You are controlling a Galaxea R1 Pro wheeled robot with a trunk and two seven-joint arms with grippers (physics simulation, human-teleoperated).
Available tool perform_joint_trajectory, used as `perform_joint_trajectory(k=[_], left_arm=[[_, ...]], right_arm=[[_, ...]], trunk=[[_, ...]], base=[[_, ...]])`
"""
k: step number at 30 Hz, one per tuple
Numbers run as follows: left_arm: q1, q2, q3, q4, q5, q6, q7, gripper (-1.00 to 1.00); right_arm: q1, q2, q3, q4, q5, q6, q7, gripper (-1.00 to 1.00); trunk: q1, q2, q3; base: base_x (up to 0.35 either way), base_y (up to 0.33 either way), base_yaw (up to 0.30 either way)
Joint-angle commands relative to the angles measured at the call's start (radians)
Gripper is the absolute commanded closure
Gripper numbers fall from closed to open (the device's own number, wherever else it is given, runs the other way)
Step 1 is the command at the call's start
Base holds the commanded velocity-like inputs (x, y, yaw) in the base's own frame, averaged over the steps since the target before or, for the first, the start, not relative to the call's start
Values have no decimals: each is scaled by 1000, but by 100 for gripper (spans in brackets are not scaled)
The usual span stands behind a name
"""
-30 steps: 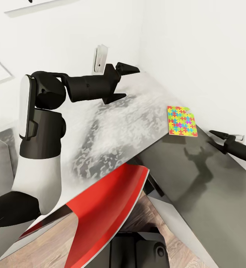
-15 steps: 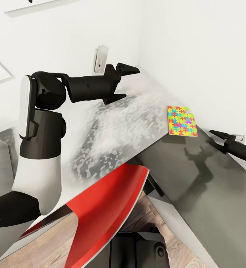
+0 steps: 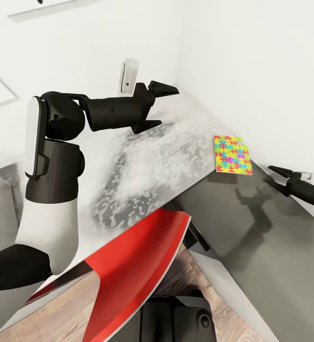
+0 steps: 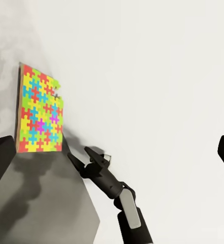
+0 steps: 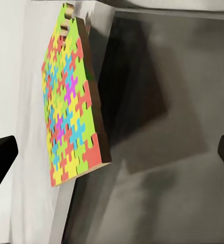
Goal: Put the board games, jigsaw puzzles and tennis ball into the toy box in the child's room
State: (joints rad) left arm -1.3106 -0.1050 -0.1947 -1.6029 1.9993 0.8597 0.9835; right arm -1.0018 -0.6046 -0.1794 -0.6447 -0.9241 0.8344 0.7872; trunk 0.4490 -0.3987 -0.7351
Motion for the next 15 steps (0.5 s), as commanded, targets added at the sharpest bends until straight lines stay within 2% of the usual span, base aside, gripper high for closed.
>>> perform_joint_trajectory(k=[1, 8, 15], left_arm=[[-1, -1, 1, 0, 9, 2, 11, -100], [-1, 0, 0, 0, 9, 1, 11, -100], [-1, 0, 0, -1, 9, 1, 11, -100]], right_arm=[[-1, -17, -6, 3, 11, -19, -3, -100], [-1, -19, -8, 3, 11, -20, -4, -100], [-1, -20, -10, 3, 11, -20, -5, -100]], trunk=[[1, -1, -1], [1, -1, -1], [1, -1, -1]], base=[[0, 0, 71], [0, 0, 123], [0, 0, 211]])
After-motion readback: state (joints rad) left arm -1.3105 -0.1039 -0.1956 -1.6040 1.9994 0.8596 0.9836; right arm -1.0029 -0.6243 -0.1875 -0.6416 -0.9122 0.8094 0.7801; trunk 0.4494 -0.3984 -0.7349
